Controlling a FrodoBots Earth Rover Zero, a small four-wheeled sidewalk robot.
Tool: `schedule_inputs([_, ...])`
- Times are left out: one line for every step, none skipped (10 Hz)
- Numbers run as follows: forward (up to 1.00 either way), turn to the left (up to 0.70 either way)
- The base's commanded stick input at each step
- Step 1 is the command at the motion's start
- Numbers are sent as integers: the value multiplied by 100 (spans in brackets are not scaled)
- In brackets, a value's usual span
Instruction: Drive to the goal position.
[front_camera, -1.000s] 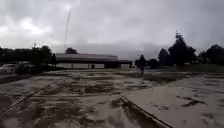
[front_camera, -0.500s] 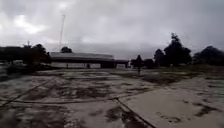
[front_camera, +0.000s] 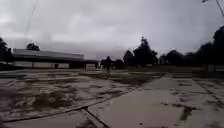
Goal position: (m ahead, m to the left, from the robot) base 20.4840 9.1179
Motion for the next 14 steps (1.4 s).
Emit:
schedule_inputs([70, 0])
schedule_inputs([70, 0])
schedule_inputs([70, 0])
schedule_inputs([70, 0])
schedule_inputs([70, 0])
schedule_inputs([70, 0])
schedule_inputs([70, 0])
schedule_inputs([70, 0])
schedule_inputs([70, 0])
schedule_inputs([70, 0])
schedule_inputs([70, 0])
schedule_inputs([70, 0])
schedule_inputs([70, 0])
schedule_inputs([70, 0])
